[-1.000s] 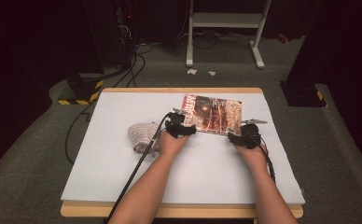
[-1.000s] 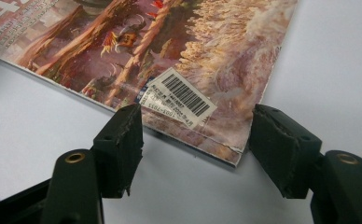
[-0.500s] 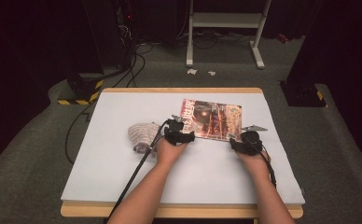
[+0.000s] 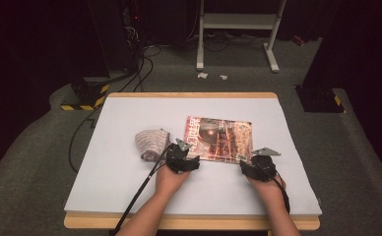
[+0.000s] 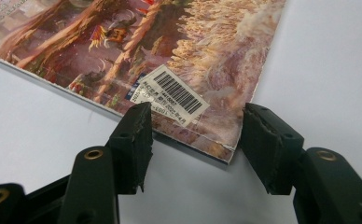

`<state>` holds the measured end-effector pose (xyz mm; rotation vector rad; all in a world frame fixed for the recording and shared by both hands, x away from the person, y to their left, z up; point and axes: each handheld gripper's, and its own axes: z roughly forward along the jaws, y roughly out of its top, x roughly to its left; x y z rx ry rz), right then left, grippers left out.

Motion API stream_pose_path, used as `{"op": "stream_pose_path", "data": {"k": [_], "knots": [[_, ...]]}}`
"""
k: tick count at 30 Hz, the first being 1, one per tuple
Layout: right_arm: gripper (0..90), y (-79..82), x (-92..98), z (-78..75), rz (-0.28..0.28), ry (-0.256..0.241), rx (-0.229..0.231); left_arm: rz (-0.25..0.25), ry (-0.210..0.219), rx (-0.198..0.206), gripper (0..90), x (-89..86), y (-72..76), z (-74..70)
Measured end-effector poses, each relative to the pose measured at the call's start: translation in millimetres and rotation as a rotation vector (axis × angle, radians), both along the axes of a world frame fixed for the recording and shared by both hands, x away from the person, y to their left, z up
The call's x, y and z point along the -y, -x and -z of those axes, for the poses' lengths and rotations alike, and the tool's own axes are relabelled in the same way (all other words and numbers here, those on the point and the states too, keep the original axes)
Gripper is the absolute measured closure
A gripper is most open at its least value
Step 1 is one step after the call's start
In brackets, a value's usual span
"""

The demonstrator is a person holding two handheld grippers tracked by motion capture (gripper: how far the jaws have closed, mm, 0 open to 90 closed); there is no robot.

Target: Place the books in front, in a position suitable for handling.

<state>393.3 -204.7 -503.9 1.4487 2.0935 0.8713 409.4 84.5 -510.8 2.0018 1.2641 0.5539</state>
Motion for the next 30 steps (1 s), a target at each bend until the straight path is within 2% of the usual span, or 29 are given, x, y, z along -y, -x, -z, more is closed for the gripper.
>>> {"op": "stream_pose_path", "data": {"k": [9,11,14,17,21,24,27,30], "knots": [[46.6,36.0,-8.4,0.9,-0.019,0.04,0.014,0.037,-0.008,0.006,26.7,-9.2,23.5,0.3],[46.8,40.4,-8.7,-0.3,-0.03,0.054,0.01,0.041,-0.009,0.012,29.5,-11.5,27.1,-0.3],[46.2,43.6,-6.9,-1.0,-0.043,0.051,0.001,0.051,0.03,0.009,35.0,-19.2,34.0,-1.7],[47.9,46.7,-3.6,-0.9,-0.05,0.034,-0.005,0.076,0.033,0.027,40.8,-24.5,45.2,-5.2],[50.2,45.6,1.6,-0.8,-0.044,0.012,-0.003,0.104,0.08,0.025,51.1,-24.6,57.3,-11.2],[50.4,43.7,3.2,-1.6,-0.044,-0.004,-0.007,0.132,0.055,0.011,54.8,-16.9,60.0,-10.0],[50.1,42.1,1.3,-0.6,-0.048,-0.005,-0.006,0.134,0.036,-0.014,52.6,-11.7,56.4,-4.6],[50.1,43.0,-0.2,0.0,-0.046,0.006,-0.001,0.131,0.035,0.0,52.4,-10.3,53.1,-1.9]]}}
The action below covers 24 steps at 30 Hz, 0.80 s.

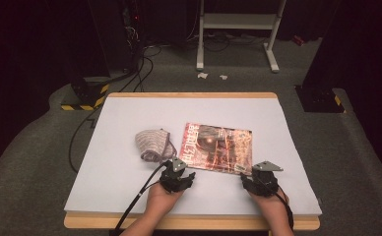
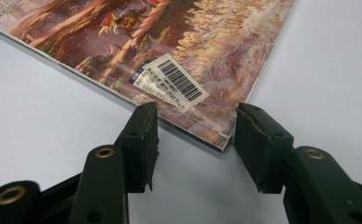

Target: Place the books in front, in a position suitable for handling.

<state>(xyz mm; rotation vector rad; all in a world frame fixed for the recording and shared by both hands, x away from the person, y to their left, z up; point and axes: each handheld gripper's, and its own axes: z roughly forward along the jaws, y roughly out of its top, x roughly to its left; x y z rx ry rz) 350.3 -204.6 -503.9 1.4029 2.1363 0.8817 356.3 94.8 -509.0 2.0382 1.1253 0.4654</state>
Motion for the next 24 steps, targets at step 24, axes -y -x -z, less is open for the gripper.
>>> {"op": "stream_pose_path", "data": {"k": [24], "knots": [[47.6,6.6,-9.3,2.4,-0.03,-0.053,0.004,-0.028,-0.034,0.015,40.4,-20.5,-17.6,0.9]]}}
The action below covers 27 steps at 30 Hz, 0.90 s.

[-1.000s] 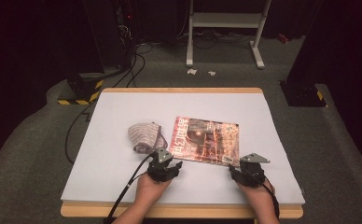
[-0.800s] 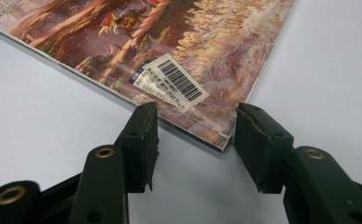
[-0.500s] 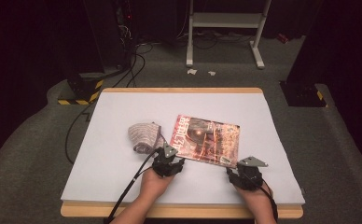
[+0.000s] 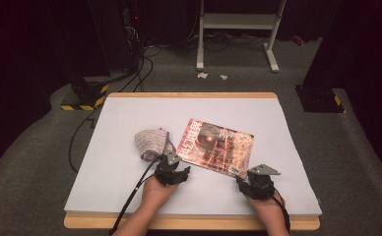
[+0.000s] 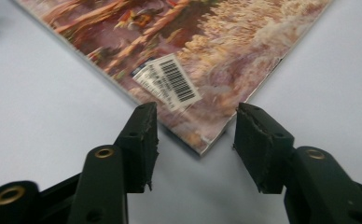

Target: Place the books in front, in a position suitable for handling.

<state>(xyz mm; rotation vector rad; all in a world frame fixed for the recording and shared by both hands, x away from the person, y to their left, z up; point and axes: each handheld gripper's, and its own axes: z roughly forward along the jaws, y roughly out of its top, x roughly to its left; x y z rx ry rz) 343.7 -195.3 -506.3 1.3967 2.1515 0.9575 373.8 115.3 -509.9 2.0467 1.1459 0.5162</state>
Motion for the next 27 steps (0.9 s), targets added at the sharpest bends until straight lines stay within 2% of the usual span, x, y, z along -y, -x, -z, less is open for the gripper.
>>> {"op": "stream_pose_path", "data": {"k": [2,5,6,12,16,17,18,19,21,23,27], "knots": [[43.8,-1.3,-1.8,0.2,0.002,-0.006,-0.001,-0.001,0.003,0.001,39.7,-0.8,0.1,0.4],[44.1,5.4,-11.4,1.2,-0.003,0.038,0.018,-0.001,0.019,0.001,38.8,-1.8,-0.8,1.0],[44.7,8.3,-13.9,1.3,-0.015,0.054,0.024,0.002,0.017,0.002,38.3,-1.8,-0.3,1.1],[45.7,24.4,-27.8,-0.7,-0.084,0.058,0.023,0.007,-0.008,0.02,36.4,-9.8,6.9,0.4],[47.3,31.0,-40.2,-3.9,-0.135,0.057,0.032,-0.011,0.0,0.028,36.0,-24.1,10.3,-2.3],[51.0,32.5,-44.0,-5.2,-0.173,0.03,0.027,-0.014,0.002,0.027,36.0,-26.5,10.7,-2.6],[50.6,33.1,-47.4,-5.2,-0.195,0.006,0.013,-0.019,0.004,0.029,36.0,-29.2,11.1,-2.5],[50.3,34.7,-53.5,-4.5,-0.214,0.009,0.01,-0.02,0.003,0.027,35.9,-31.6,11.5,-2.1],[49.3,38.8,-66.2,-4.6,-0.248,0.055,0.033,-0.026,0.008,0.024,35.9,-34.6,11.9,0.2],[47.6,37.7,-69.2,-8.6,-0.247,0.046,0.047,-0.026,0.012,0.017,35.3,-35.8,11.9,1.8],[45.4,26.2,-59.8,-11.7,-0.208,0.031,0.071,-0.02,0.007,0.021,35.0,-35.1,12.1,2.0]]}}
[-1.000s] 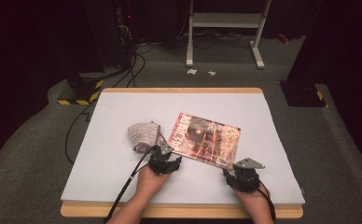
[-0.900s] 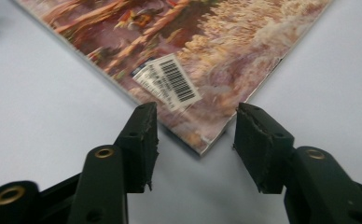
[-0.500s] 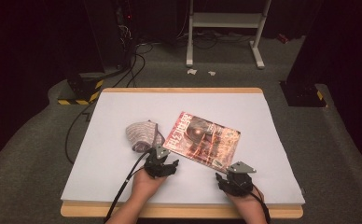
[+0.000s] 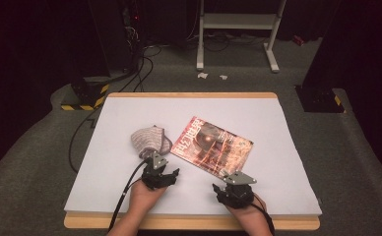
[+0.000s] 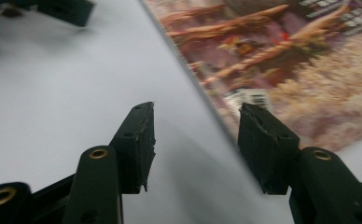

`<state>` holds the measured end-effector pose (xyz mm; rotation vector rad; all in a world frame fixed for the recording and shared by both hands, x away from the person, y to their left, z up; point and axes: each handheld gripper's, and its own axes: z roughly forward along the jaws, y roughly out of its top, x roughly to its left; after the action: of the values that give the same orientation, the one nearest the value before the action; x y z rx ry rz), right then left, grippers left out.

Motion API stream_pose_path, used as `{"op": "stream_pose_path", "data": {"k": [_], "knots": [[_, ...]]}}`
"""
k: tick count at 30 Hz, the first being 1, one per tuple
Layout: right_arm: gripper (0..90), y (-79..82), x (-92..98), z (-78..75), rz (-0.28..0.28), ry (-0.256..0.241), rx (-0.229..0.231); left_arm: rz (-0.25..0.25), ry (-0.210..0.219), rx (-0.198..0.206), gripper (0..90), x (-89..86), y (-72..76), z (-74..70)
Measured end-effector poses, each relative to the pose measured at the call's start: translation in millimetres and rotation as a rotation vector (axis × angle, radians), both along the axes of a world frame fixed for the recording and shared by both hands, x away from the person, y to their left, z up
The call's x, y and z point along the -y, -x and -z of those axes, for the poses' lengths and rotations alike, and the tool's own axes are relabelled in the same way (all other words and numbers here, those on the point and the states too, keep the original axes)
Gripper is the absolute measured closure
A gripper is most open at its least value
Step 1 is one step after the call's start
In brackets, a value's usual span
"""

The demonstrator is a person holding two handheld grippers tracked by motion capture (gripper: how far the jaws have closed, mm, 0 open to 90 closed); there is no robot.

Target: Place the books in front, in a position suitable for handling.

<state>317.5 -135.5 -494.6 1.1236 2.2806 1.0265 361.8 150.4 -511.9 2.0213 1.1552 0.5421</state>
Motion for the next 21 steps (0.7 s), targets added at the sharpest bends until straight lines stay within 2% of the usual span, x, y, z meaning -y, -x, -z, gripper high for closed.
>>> {"op": "stream_pose_path", "data": {"k": [3,4,8,10,14,18,21], "knots": [[43.2,-20.0,12.9,2.7,0.06,0.003,0.012,0.005,-0.015,-0.002,33.5,2.0,0.0,0.6],[42.7,-31.9,20.5,4.1,0.09,-0.008,0.015,0.008,-0.022,0.0,32.5,2.7,0.0,0.8],[38.7,-73.8,42.8,3.5,0.178,-0.036,-0.019,0.012,-0.016,-0.004,32.4,2.3,-0.2,1.0],[36.5,-94.3,49.6,0.5,0.219,-0.031,-0.03,0.014,-0.014,-0.007,31.9,2.1,-0.6,1.0],[34.3,-128.8,54.4,-3.6,0.258,-0.01,-0.041,0.02,-0.013,-0.008,31.3,2.3,-0.4,1.1],[33.3,-152.7,54.4,-1.6,0.273,0.016,-0.052,0.026,-0.014,-0.007,30.6,2.4,-0.3,1.0],[33.5,-163.9,59.0,2.7,0.273,-0.016,-0.076,0.025,-0.017,-0.002,30.4,2.4,0.3,0.7]]}}
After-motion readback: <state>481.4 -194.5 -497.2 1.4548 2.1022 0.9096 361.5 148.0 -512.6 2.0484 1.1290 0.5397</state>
